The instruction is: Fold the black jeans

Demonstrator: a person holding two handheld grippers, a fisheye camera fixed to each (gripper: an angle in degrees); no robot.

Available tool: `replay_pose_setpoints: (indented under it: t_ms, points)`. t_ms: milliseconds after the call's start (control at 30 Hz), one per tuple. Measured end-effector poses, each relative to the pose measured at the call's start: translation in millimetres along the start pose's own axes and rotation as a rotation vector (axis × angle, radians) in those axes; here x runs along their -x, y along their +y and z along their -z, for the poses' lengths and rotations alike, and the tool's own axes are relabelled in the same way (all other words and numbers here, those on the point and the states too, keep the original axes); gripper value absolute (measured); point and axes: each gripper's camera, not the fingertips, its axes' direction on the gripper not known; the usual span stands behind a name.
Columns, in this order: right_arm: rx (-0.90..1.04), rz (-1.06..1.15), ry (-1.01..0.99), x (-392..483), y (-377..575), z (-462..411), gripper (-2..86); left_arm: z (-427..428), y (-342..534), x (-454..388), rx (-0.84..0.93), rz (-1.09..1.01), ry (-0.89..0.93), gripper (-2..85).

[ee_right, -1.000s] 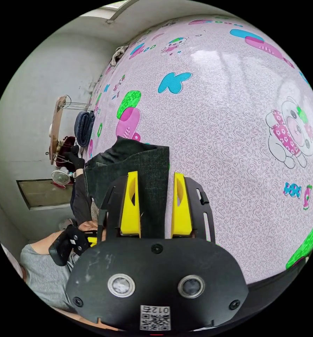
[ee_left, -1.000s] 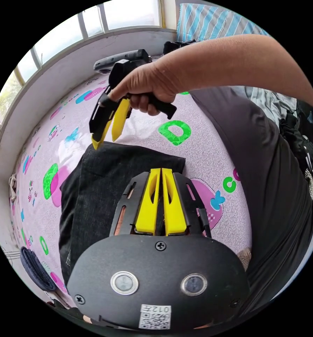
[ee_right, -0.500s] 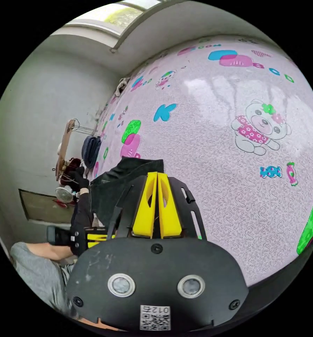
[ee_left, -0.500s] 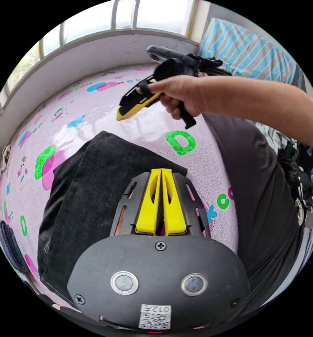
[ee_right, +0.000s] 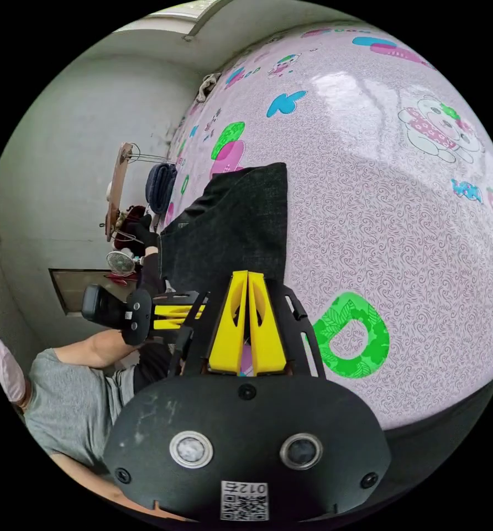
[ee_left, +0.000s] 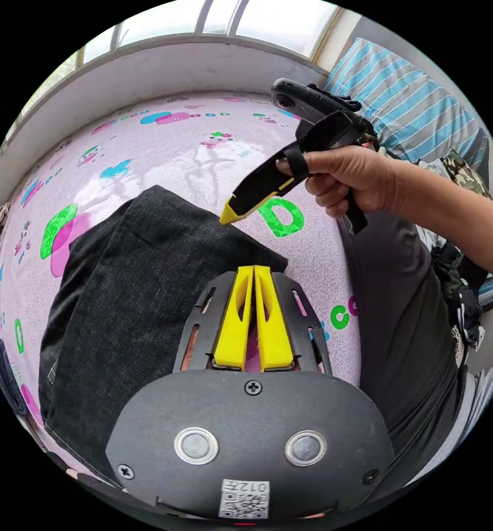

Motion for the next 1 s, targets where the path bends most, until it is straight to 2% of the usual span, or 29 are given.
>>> replay_pose_setpoints:
  t_ms: [33,67,100,167,267,367,433,533,567,667,767,833,900,967,1000]
  points:
    - [0.051,-0.004,0.001,-1.3,0.1,-4.3,-0.8,-3.4,-1.5,-1.7,0.02,-0.006,-0.009,0.4]
    - [0.131,-0.023,0.082,-6.7,-0.4,-10.8,-0.9,-15.8,-4.0,-3.5,0.091,-0.011,-0.013,0.5]
    - [0.152,-0.018,0.09,-10.1,-0.1,-11.7,-0.9,-17.8,-2.6,-2.9,0.063,0.001,-0.008,0.5]
    - [0.057,-0.13,0.022,-25.8,2.0,2.5,-0.8,-17.7,-1.8,1.4,0.069,0.029,0.015,0.5]
    - [0.072,-0.089,0.11,-13.2,5.1,11.9,-0.8,-0.9,-2.2,1.3,0.087,0.019,-0.002,0.4]
    - [0.118,-0.071,-0.047,-10.8,7.5,10.5,-0.8,23.9,12.7,6.6,0.073,0.039,-0.063,0.4]
    - [0.152,-0.112,-0.031,-18.4,6.4,3.9,-0.8,28.8,25.2,16.4,0.082,0.085,-0.09,0.4]
    - [0.17,-0.155,-0.047,-27.5,1.6,1.3,-0.8,16.8,43.2,34.3,0.189,0.135,-0.097,0.4]
    - [0.169,-0.144,0.006,-22.3,-1.2,2.8,-0.8,25.4,49.6,40.0,0.157,0.167,-0.075,0.4]
    - [0.18,-0.067,0.143,-1.6,-6.4,5.6,-0.9,59.7,67.3,49.3,0.137,0.229,-0.16,0.4]
    - [0.178,-0.042,0.028,2.4,-10.8,0.5,-0.8,95.5,100.4,69.5,0.124,0.37,-0.215,0.4]
    - [0.22,-0.078,0.066,-6.7,-12.1,-9.8,-0.9,106.3,122.6,86.4,0.154,0.473,-0.247,0.4]
    - [0.201,-0.123,-0.003,-19.8,-11.2,-14.4,-0.9,107.0,151.5,108.7,0.241,0.594,-0.292,0.2]
    - [0.17,-0.155,-0.057,-27.8,-10.0,-17.7,-0.9,98.0,172.2,122.9,0.345,0.656,-0.286,0.1]
    - [0.166,-0.155,-0.052,-27.2,-10.1,-18.8,-0.9,101.6,182.4,127.2,0.277,0.683,-0.219,0.0]
